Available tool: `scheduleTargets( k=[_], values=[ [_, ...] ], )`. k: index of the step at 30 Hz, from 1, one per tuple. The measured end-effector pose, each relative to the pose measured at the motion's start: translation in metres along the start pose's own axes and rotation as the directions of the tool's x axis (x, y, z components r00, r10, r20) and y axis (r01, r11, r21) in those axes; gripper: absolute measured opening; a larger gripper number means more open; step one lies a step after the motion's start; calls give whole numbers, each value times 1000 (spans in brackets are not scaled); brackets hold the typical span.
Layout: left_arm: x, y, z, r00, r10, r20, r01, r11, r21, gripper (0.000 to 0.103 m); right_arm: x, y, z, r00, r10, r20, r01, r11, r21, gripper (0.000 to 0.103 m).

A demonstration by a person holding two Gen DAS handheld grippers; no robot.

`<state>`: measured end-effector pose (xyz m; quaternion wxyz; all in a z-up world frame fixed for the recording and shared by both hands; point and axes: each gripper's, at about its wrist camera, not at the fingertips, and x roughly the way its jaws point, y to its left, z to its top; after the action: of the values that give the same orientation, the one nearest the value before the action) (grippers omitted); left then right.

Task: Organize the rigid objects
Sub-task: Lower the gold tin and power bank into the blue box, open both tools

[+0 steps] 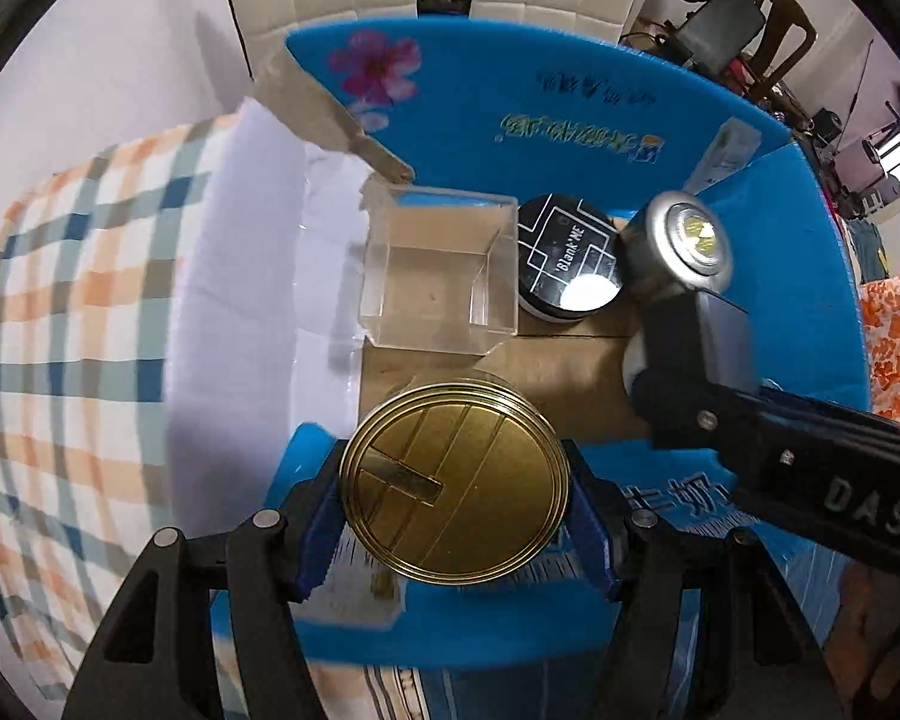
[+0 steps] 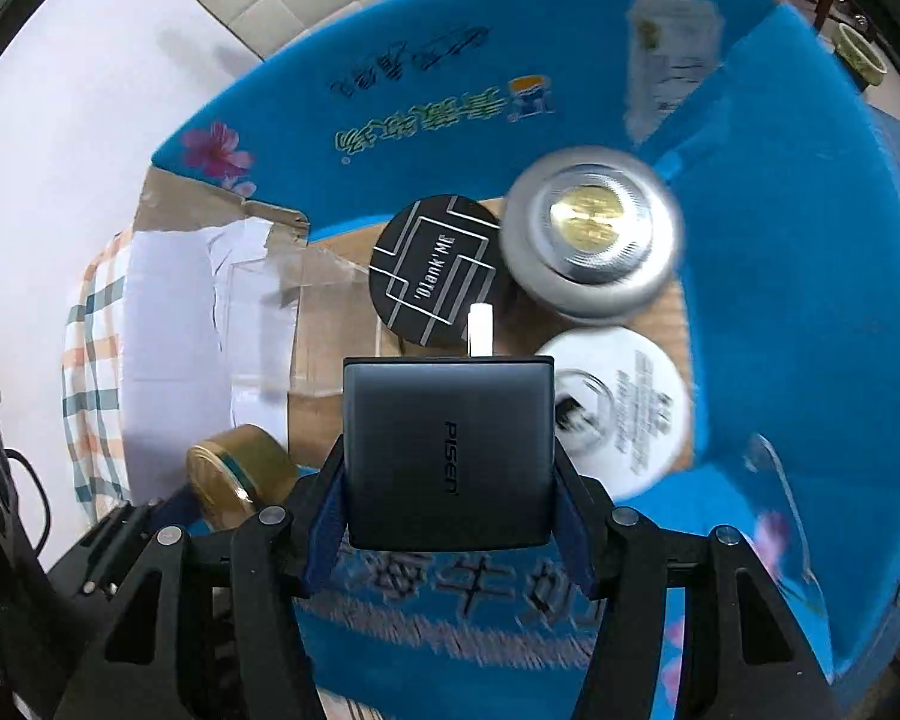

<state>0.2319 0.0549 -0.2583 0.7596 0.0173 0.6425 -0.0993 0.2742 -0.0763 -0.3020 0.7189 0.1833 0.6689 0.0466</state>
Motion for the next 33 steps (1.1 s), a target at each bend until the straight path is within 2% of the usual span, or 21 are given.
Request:
scheduleTargets(
  k=[13,23,28,30,32,33],
  values=[
    [35,17,12,995,-61,-80,59,998,-27,63,44,10,18,995,-1,-103,2,1000,8,62],
    [42,22,8,986,-64,-152,57,997,-50,63,45,17,17,996,-52,-76,49,998,-45,65],
    [27,22,3,990,-36,-135,31,999,-40,63,31,20,14,997,-55,-53,52,997,-66,69],
    [20,15,8,991,-25,-128,21,999,-36,63,24,21,11,997,-62,-35,60,995,-74,77],
    [13,14,11,992,-18,-123,14,999,-38,63,8,13,10,997,-73,-16,72,994,-79,77],
    [9,14,14,993,-16,-119,11,999,-40,67,2,12,9,997,-83,-6,82,993,-86,77]
  ],
)
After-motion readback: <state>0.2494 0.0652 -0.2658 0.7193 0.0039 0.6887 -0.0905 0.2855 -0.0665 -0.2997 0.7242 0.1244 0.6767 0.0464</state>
